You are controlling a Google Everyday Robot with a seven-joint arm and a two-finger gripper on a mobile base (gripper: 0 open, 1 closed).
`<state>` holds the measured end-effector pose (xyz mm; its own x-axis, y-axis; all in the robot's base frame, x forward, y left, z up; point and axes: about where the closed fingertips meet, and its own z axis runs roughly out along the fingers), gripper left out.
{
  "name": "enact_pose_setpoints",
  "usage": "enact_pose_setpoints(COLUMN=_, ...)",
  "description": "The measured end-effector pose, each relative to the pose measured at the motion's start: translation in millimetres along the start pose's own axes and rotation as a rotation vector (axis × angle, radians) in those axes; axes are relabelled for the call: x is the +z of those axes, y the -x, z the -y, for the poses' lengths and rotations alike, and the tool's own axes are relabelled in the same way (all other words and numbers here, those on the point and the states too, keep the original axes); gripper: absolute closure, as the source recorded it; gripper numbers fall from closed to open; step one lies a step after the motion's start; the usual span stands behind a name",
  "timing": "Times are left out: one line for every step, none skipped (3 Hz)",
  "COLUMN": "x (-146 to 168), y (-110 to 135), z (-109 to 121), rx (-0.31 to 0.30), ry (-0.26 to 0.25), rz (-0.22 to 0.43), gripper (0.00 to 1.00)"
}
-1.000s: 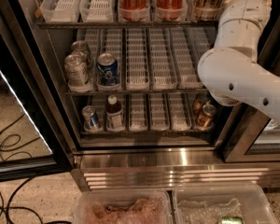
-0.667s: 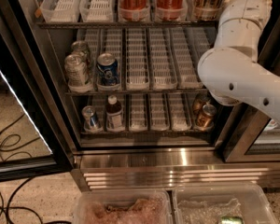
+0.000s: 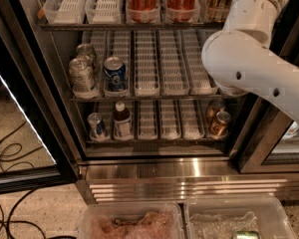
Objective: Pick redbull can from top shelf of fridge
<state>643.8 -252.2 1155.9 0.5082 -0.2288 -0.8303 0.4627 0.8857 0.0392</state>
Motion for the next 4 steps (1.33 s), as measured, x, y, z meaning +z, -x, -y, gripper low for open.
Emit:
enact_pose_setpoints(x=2, y=15, z=0, rx=0.034, ry=-0.012, rz=0.028, gripper=1.00)
enact_pose_setpoints(x=-11, y=29, z=23, rx=-0.026, ry=0.032, rz=0.019, gripper=1.00)
enact_pose_setpoints(x=-53, y=26, z=67, rx=-0.188, ry=0.098, rz=-0.060, gripper=1.00)
enact_pose_setpoints(x=-82, y=23, z=99, rx=-0.300, ry=0.174, rz=-0.139, gripper=1.00)
